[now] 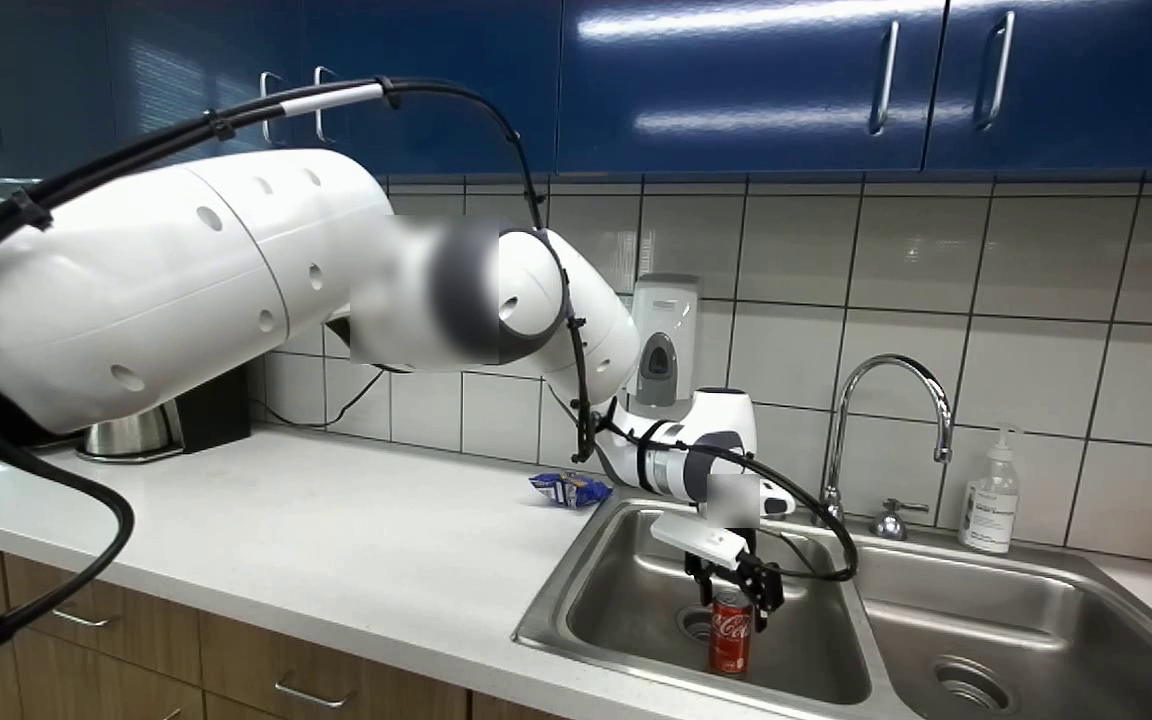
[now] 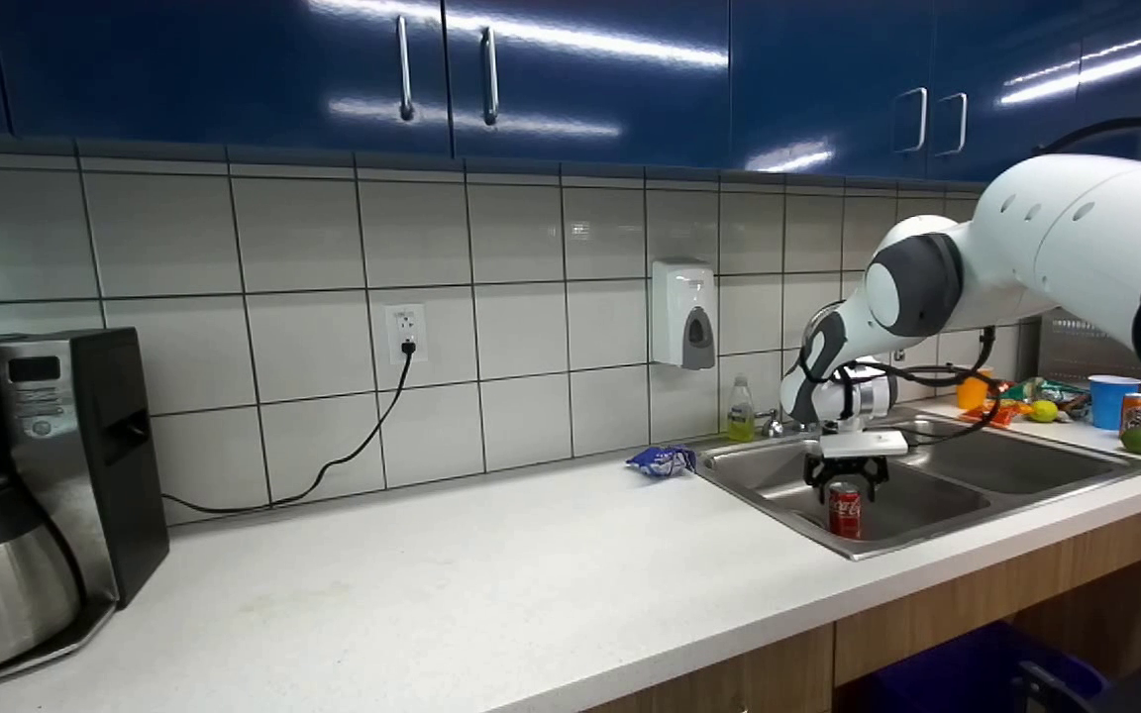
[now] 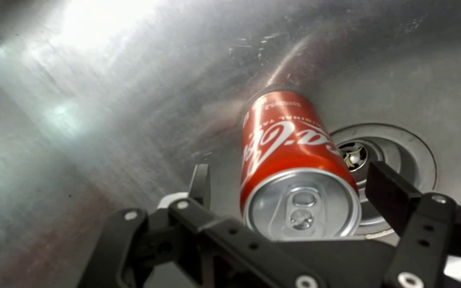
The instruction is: Remove the can from the sink
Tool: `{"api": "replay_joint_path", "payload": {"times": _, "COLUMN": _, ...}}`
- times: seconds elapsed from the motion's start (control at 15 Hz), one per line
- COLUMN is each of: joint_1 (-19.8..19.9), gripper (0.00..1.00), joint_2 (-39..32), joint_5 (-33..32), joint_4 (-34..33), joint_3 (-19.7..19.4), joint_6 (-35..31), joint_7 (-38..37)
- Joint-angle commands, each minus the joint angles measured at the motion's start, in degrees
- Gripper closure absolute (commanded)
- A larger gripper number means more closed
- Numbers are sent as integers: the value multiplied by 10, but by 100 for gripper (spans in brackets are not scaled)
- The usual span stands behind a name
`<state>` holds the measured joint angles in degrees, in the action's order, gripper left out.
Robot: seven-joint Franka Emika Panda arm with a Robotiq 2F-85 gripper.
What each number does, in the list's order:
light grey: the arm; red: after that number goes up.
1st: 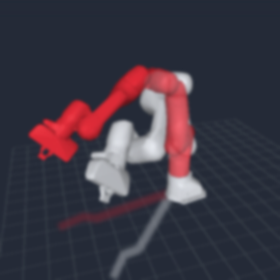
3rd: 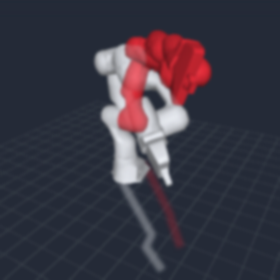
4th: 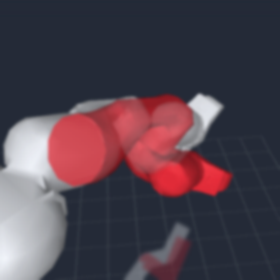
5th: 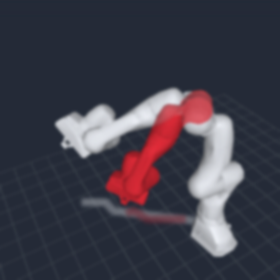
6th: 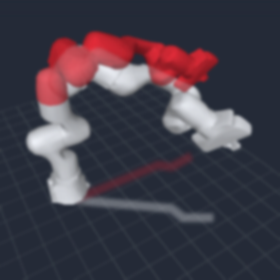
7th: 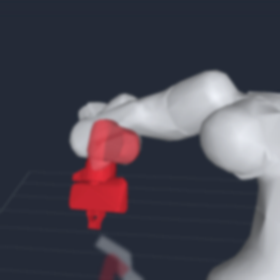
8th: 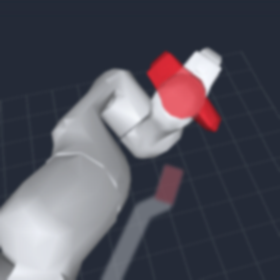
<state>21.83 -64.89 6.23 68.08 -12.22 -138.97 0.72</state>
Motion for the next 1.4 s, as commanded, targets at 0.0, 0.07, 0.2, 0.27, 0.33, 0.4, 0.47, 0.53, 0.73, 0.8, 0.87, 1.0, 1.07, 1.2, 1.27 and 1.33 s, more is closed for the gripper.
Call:
{"api": "replay_joint_path", "payload": {"times": 0.0, "joint_1": 6, "gripper": 0, "joint_2": -16, "joint_5": -10, "joint_4": -34, "joint_3": 4, "joint_6": 23, "joint_7": -18}}
{"api": "replay_joint_path", "payload": {"times": 0.07, "joint_1": 6, "gripper": 0, "joint_2": -17, "joint_5": -10, "joint_4": -36, "joint_3": 4, "joint_6": 23, "joint_7": -19}}
{"api": "replay_joint_path", "payload": {"times": 0.2, "joint_1": 6, "gripper": 25, "joint_2": -20, "joint_5": -10, "joint_4": -39, "joint_3": 4, "joint_6": 23, "joint_7": -18}}
{"api": "replay_joint_path", "payload": {"times": 0.27, "joint_1": 6, "gripper": 26, "joint_2": -21, "joint_5": -10, "joint_4": -40, "joint_3": 5, "joint_6": 22, "joint_7": -17}}
{"api": "replay_joint_path", "payload": {"times": 0.33, "joint_1": 5, "gripper": 35, "joint_2": -21, "joint_5": -10, "joint_4": -41, "joint_3": 5, "joint_6": 22, "joint_7": -18}}
{"api": "replay_joint_path", "payload": {"times": 0.4, "joint_1": 5, "gripper": 42, "joint_2": -21, "joint_5": -10, "joint_4": -41, "joint_3": 6, "joint_6": 21, "joint_7": -17}}
{"api": "replay_joint_path", "payload": {"times": 0.47, "joint_1": 5, "gripper": 51, "joint_2": -20, "joint_5": -10, "joint_4": -40, "joint_3": 6, "joint_6": 21, "joint_7": -17}}
{"api": "replay_joint_path", "payload": {"times": 0.53, "joint_1": -2, "gripper": 58, "joint_2": -16, "joint_5": 1, "joint_4": -33, "joint_3": -2, "joint_6": 19, "joint_7": -13}}
{"api": "replay_joint_path", "payload": {"times": 0.73, "joint_1": -8, "gripper": 62, "joint_2": 0, "joint_5": 2, "joint_4": -18, "joint_3": -2, "joint_6": 20, "joint_7": -14}}
{"api": "replay_joint_path", "payload": {"times": 0.8, "joint_1": -10, "gripper": 62, "joint_2": 9, "joint_5": 2, "joint_4": -8, "joint_3": -2, "joint_6": 22, "joint_7": -13}}
{"api": "replay_joint_path", "payload": {"times": 0.87, "joint_1": -14, "gripper": 62, "joint_2": 19, "joint_5": 2, "joint_4": 1, "joint_3": -2, "joint_6": 23, "joint_7": -14}}
{"api": "replay_joint_path", "payload": {"times": 1.0, "joint_1": -22, "gripper": 62, "joint_2": 42, "joint_5": 1, "joint_4": 19, "joint_3": -3, "joint_6": 21, "joint_7": -12}}
{"api": "replay_joint_path", "payload": {"times": 1.07, "joint_1": -26, "gripper": 62, "joint_2": 54, "joint_5": 2, "joint_4": 28, "joint_3": -4, "joint_6": 20, "joint_7": -14}}
{"api": "replay_joint_path", "payload": {"times": 1.2, "joint_1": -35, "gripper": 62, "joint_2": 84, "joint_5": 0, "joint_4": 52, "joint_3": -5, "joint_6": 16, "joint_7": -12}}
{"api": "replay_joint_path", "payload": {"times": 1.27, "joint_1": -40, "gripper": 62, "joint_2": 101, "joint_5": -1, "joint_4": 68, "joint_3": -6, "joint_6": 13, "joint_7": -11}}
{"api": "replay_joint_path", "payload": {"times": 1.33, "joint_1": -45, "gripper": 62, "joint_2": 120, "joint_5": -2, "joint_4": 85, "joint_3": -8, "joint_6": 10, "joint_7": -11}}
